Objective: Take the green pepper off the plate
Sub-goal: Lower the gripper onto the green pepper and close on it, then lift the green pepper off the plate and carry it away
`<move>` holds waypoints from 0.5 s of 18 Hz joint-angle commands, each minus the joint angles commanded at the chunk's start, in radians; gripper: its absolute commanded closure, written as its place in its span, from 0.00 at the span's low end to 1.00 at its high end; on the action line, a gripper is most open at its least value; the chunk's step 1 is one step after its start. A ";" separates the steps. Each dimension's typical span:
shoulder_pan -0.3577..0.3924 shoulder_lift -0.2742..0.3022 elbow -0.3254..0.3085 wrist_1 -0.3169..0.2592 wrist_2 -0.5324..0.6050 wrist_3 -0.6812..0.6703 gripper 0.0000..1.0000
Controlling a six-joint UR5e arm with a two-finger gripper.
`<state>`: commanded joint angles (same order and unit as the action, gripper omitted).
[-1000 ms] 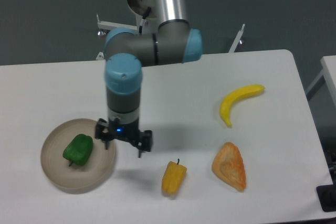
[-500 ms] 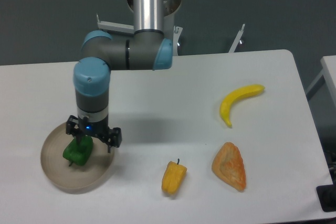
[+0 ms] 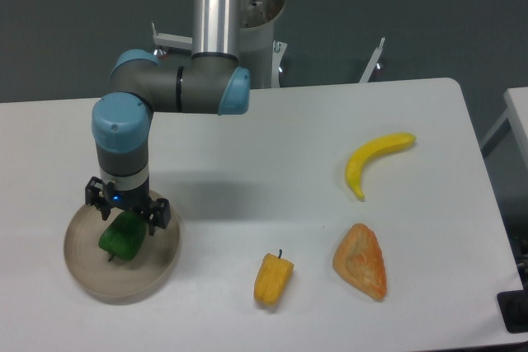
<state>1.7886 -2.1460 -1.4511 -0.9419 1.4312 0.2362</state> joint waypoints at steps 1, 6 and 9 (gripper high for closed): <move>-0.002 -0.005 0.002 0.000 0.002 0.000 0.00; -0.006 -0.011 0.002 0.000 0.003 0.003 0.05; -0.006 -0.006 0.003 0.000 0.002 0.012 0.53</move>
<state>1.7825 -2.1522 -1.4481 -0.9418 1.4327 0.2485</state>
